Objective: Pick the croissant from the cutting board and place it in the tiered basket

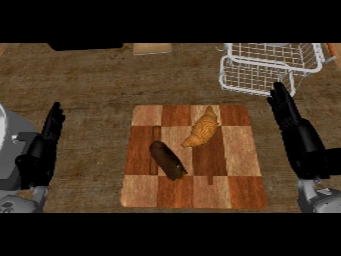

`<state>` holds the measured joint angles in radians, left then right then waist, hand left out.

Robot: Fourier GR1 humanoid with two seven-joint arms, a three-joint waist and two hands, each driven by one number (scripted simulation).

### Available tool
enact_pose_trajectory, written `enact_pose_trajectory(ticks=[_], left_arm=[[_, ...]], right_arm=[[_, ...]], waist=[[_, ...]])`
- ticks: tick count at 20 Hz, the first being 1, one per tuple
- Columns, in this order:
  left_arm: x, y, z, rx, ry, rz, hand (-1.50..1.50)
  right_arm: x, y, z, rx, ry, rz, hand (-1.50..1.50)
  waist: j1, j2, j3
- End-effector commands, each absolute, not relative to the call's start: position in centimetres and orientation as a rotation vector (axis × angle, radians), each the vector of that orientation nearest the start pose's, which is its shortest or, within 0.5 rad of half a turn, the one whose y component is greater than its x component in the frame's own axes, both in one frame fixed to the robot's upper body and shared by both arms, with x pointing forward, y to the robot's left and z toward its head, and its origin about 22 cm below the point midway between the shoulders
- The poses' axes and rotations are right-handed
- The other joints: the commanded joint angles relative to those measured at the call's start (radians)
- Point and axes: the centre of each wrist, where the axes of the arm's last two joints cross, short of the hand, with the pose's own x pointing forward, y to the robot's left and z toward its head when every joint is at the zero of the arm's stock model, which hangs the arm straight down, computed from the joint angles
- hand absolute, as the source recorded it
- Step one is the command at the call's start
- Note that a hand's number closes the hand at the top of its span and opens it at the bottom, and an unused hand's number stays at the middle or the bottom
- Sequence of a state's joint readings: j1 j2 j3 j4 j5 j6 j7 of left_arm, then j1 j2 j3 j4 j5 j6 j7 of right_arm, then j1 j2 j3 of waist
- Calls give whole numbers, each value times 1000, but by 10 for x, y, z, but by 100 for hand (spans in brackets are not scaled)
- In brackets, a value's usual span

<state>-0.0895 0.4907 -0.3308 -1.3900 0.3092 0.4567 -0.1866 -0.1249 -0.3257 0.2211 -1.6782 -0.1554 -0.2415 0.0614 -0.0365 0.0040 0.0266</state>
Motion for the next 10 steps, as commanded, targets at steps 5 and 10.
enact_pose_trajectory(ticks=[5,10], left_arm=[[276,240,34,283,-1703,-115,0],[270,216,23,197,-1661,-89,0]], right_arm=[[286,-253,117,-115,-1930,-226,150],[272,-235,71,55,-1709,-551,-150]], waist=[[37,-7,-25],[27,-6,-22]])
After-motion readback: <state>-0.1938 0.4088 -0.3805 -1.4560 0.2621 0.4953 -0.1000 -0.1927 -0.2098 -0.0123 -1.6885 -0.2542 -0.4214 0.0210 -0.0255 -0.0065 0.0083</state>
